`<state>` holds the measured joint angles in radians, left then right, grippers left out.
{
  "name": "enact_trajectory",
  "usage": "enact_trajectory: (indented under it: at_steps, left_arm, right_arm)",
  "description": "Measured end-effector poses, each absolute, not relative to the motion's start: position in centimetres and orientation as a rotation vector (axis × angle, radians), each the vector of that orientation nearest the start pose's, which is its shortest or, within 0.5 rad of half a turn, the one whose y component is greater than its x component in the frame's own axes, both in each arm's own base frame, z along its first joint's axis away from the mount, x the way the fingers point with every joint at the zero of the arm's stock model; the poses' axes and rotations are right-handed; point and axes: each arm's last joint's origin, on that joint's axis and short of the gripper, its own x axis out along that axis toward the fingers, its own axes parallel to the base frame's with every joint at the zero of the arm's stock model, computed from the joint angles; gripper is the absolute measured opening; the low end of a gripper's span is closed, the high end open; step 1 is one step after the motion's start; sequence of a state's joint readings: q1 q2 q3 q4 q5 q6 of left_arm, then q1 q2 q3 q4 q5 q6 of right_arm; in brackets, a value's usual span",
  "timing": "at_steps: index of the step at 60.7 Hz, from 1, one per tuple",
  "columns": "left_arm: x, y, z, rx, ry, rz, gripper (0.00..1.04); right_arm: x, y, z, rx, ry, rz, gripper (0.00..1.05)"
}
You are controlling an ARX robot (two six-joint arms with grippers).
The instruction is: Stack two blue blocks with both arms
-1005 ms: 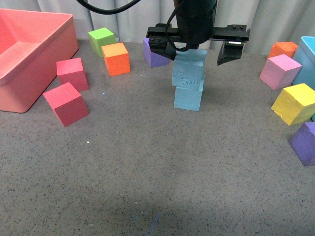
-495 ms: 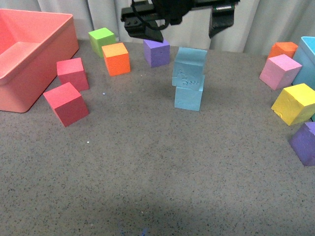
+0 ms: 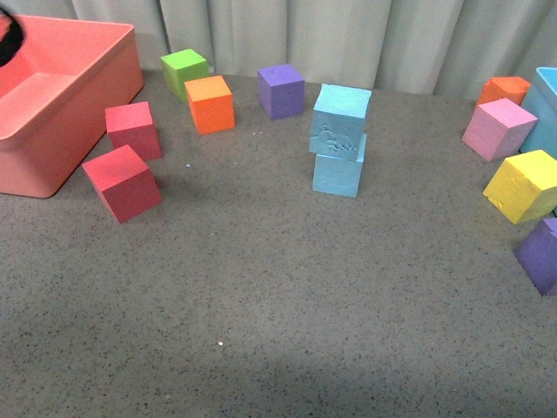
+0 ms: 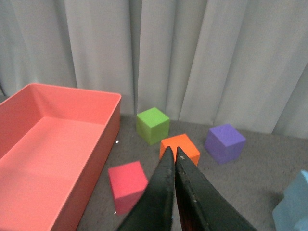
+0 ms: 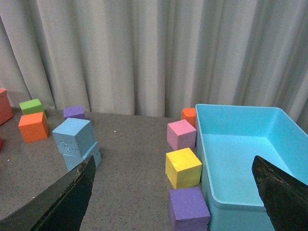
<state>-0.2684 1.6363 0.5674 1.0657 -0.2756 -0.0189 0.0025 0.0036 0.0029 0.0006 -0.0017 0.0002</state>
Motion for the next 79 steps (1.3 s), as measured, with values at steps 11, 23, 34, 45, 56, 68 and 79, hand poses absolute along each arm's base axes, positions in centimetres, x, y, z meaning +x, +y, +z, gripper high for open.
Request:
enact_trajectory:
  at_steps: [11,23,34,45,56,68,79]
  left_arm:
    - [24.9,-4.7,17.5,-0.009,0.007,-0.014,0.04]
    - [21.6,-2.7,16.1,-0.006,0.017,0.002,0.04]
    - [19.3,-1.8,16.2,-0.007,0.011,-0.005,0.04]
    - [17.1,-0.8,16.1,-0.007,0.017,-0.019,0.04]
    - [15.5,0.0,16.3,-0.007,0.013,0.000,0.04]
    - [14.3,0.0,16.6,-0.007,0.003,-0.002,0.04]
    - [13.5,0.0,17.0,-0.007,-0.010,-0.002,0.04]
  right_arm:
    - [9.8,0.0,16.4,0.000,0.000,0.003,0.95]
    - [9.8,0.0,16.4,0.000,0.000,0.004,0.95]
    - [9.8,0.0,16.4,0.000,0.000,0.004,0.95]
    - [9.8,0.0,16.4,0.000,0.000,0.004,0.95]
    - [9.8,0.0,16.4,0.000,0.000,0.004,0.95]
    - [9.8,0.0,16.4,0.000,0.000,0.004,0.95]
    - [9.8,0.0,16.4,0.000,0.000,0.004,0.95]
